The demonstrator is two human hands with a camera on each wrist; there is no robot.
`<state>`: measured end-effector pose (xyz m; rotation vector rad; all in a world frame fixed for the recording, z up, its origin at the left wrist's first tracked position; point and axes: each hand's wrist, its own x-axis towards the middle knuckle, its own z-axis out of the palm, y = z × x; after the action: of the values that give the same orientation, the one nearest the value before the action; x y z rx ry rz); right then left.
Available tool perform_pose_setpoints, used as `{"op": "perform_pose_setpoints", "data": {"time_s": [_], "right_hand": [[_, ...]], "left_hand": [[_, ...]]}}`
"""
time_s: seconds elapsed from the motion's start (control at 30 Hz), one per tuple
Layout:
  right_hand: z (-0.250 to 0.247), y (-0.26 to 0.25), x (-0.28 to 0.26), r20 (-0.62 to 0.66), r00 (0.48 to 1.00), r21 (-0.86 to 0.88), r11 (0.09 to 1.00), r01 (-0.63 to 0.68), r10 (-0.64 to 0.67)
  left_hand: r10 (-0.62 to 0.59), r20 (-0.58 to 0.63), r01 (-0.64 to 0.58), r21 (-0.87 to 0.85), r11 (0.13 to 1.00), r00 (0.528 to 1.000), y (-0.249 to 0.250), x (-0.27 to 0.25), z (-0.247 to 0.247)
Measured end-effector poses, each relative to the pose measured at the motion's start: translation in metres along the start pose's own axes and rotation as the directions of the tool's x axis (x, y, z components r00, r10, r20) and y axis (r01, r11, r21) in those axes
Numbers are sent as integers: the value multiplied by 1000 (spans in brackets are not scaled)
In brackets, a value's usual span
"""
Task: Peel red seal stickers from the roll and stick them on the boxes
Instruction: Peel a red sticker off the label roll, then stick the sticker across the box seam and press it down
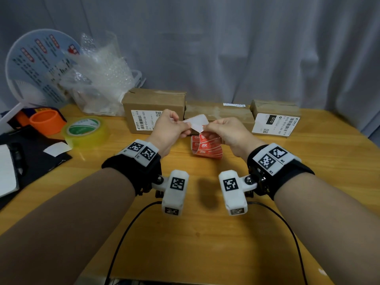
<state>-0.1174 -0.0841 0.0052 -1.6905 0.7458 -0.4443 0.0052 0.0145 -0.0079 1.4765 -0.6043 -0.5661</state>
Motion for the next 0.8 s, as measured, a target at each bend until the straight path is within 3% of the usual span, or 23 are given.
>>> {"op": "perform_pose_setpoints", "data": {"time_s": [0.17, 0.3, 0.5, 0.57, 0.7, 0.8], "right_hand": [[-14, -5, 2, -67, 996, 39, 998, -49, 51], [-27, -10, 1, -150, 985, 196, 979, -53, 83], [-44, -16, -3, -265, 964, 483, 869, 111, 24], [-45, -17, -5, -300, 954, 467, 871, 153, -7], [-36, -20, -10, -311, 948, 234, 962, 141, -63], [-25, -25, -11, -318, 946, 166, 979, 116, -58]], "left_hand": [[-41, -136, 72, 235, 969, 990, 0, 6, -5], [-51, -114, 92, 386, 918, 992, -1, 7, -7], [-87, -72, 111, 487, 866, 994, -13, 5, -10], [-89, -46, 100, 513, 853, 995, -14, 3, -11], [67, 34, -74, 588, 806, 997, 2, -1, -10], [232, 156, -279, 577, 768, 960, 24, -9, -5]]}}
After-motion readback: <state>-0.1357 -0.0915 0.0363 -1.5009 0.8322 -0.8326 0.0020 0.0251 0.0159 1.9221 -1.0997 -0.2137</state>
